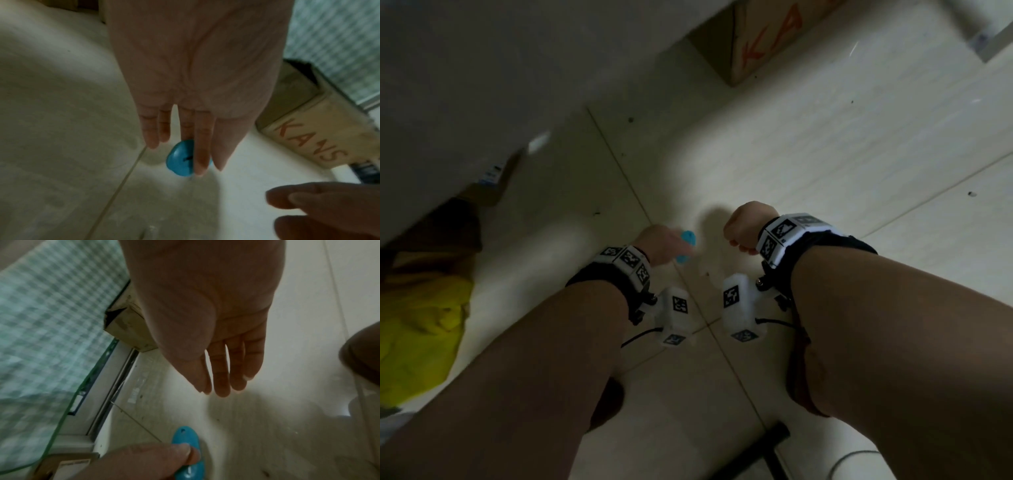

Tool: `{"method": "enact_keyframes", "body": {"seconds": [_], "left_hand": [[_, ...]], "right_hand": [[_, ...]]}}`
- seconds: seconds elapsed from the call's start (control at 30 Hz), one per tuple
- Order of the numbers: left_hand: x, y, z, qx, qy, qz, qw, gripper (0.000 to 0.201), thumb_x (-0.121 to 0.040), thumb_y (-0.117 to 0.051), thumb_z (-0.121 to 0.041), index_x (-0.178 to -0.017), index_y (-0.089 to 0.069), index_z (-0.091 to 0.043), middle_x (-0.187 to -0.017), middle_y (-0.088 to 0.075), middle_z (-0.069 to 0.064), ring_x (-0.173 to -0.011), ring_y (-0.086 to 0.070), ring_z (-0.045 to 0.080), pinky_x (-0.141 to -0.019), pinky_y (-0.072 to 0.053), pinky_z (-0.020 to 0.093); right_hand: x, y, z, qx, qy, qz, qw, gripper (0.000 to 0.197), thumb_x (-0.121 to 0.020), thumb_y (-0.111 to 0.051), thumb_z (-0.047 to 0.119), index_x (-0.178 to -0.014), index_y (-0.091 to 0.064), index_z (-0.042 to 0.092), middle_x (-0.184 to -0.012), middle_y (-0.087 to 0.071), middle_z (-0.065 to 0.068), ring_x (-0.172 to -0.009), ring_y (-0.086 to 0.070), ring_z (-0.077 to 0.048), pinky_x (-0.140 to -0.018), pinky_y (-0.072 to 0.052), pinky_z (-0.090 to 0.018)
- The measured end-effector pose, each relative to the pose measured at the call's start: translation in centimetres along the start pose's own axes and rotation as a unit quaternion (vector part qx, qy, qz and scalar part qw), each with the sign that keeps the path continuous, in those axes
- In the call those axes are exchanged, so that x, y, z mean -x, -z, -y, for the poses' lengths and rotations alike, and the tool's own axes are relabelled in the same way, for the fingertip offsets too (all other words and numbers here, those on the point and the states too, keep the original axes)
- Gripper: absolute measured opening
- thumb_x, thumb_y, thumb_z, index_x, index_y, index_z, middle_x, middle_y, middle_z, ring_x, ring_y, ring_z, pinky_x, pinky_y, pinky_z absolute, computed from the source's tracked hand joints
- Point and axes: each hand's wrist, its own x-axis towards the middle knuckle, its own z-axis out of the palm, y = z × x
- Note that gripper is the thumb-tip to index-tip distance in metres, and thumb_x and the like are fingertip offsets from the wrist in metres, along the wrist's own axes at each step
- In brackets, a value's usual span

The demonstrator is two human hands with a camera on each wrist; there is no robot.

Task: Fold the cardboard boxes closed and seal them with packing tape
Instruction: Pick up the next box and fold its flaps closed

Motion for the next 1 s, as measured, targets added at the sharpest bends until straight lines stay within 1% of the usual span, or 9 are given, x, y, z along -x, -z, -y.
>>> {"method": "enact_keyframes", "body": {"seconds": [0.1,0.17,0.33,0.43,0.53,0.7,0.87,0.93,1.0], "left_hand": [[2.9,1.8,-0.4,0.102,-0.044,0.018,0.994,0.006,-0.081,-0.07,-0.002,-0.081,-0.065,-0.005,-0.094,-0.062,0.013,-0.083,-0.062,0.018,-0.075,-0.057,0.025],[5.6,2.9,-1.3,0.141,-0.083,0.035,0.986,0.013,-0.08,-0.067,0.006,-0.077,-0.064,-0.006,-0.088,-0.065,0.013,-0.077,-0.064,0.017,-0.071,-0.058,0.023],[13.0,4.4,-3.1,0.175,-0.176,0.036,0.968,0.024,-0.082,-0.062,0.01,-0.077,-0.049,-0.009,-0.082,-0.057,0.012,-0.07,-0.063,0.018,-0.061,-0.058,0.023],[17.1,4.7,-3.6,0.2,-0.196,0.024,0.96,0.024,-0.085,-0.061,0.007,-0.085,-0.043,-0.01,-0.089,-0.053,0.015,-0.069,-0.063,0.019,-0.048,-0.054,0.019],[21.2,5.5,-4.0,0.218,-0.207,0.022,0.953,0.02,-0.087,-0.061,0.002,-0.088,-0.047,-0.012,-0.09,-0.061,0.016,-0.063,-0.065,0.017,-0.059,-0.057,0.025],[28.1,8.1,-3.7,0.157,-0.258,0.004,0.953,0.01,-0.095,-0.054,-0.01,-0.086,-0.052,-0.014,-0.079,-0.063,0.008,-0.052,-0.061,0.008,-0.053,-0.052,0.019],[34.4,11.8,-1.8,0.133,-0.302,-0.055,0.942,0.003,-0.094,-0.055,-0.016,-0.092,-0.057,-0.016,-0.083,-0.067,0.006,-0.061,-0.064,0.01,-0.062,-0.054,0.024],[36.3,13.5,-0.9,0.157,-0.322,-0.098,0.928,0.011,-0.094,-0.055,-0.013,-0.104,-0.058,-0.016,-0.088,-0.067,0.005,-0.067,-0.065,0.012,-0.065,-0.054,0.025],[37.4,14.9,-0.3,0.172,-0.334,-0.135,0.917,0.029,-0.093,-0.056,-0.013,-0.122,-0.055,-0.017,-0.101,-0.066,0.005,-0.079,-0.065,0.015,-0.071,-0.055,0.029]], "right_hand": [[3.3,1.0,2.9,0.011,0.028,-0.014,0.999,0.031,-0.092,-0.057,0.021,-0.115,-0.065,0.001,-0.112,-0.068,-0.013,-0.079,-0.058,-0.019,-0.083,-0.054,-0.029],[6.1,1.5,4.7,-0.011,0.05,0.0,0.999,0.036,-0.094,-0.055,0.028,-0.119,-0.063,0.003,-0.116,-0.066,-0.013,-0.086,-0.056,-0.02,-0.091,-0.05,-0.037],[13.6,2.9,6.3,-0.153,0.089,0.017,0.984,0.01,-0.089,-0.065,0.02,-0.091,-0.061,0.011,-0.092,-0.065,-0.01,-0.07,-0.058,-0.02,-0.073,-0.051,-0.033],[18.1,4.3,7.3,-0.184,0.098,0.026,0.978,0.015,-0.088,-0.066,0.011,-0.079,-0.054,0.013,-0.083,-0.064,-0.01,-0.064,-0.058,-0.017,-0.07,-0.05,-0.029],[22.6,5.2,8.5,-0.199,0.123,0.013,0.972,0.015,-0.09,-0.062,0.006,-0.081,-0.051,0.012,-0.08,-0.064,-0.01,-0.062,-0.059,-0.017,-0.064,-0.049,-0.027],[28.7,5.3,11.4,-0.215,0.193,-0.056,0.956,0.014,-0.094,-0.056,0.011,-0.081,-0.051,0.016,-0.078,-0.061,-0.008,-0.063,-0.06,-0.019,-0.06,-0.049,-0.028],[32.3,4.5,15.7,-0.273,0.245,-0.096,0.926,0.009,-0.097,-0.048,0.012,-0.088,-0.049,0.013,-0.078,-0.054,-0.012,-0.043,-0.059,-0.019,-0.037,-0.047,-0.019],[33.0,4.5,17.2,-0.266,0.264,-0.137,0.917,0.002,-0.095,-0.053,0.009,-0.093,-0.052,0.01,-0.081,-0.056,-0.013,-0.049,-0.058,-0.021,-0.038,-0.048,-0.02],[32.8,4.7,18.6,-0.26,0.27,-0.179,0.91,0.009,-0.09,-0.058,0.007,-0.083,-0.055,0.01,-0.093,-0.058,-0.017,-0.065,-0.062,-0.029,-0.052,-0.055,-0.033]]}}
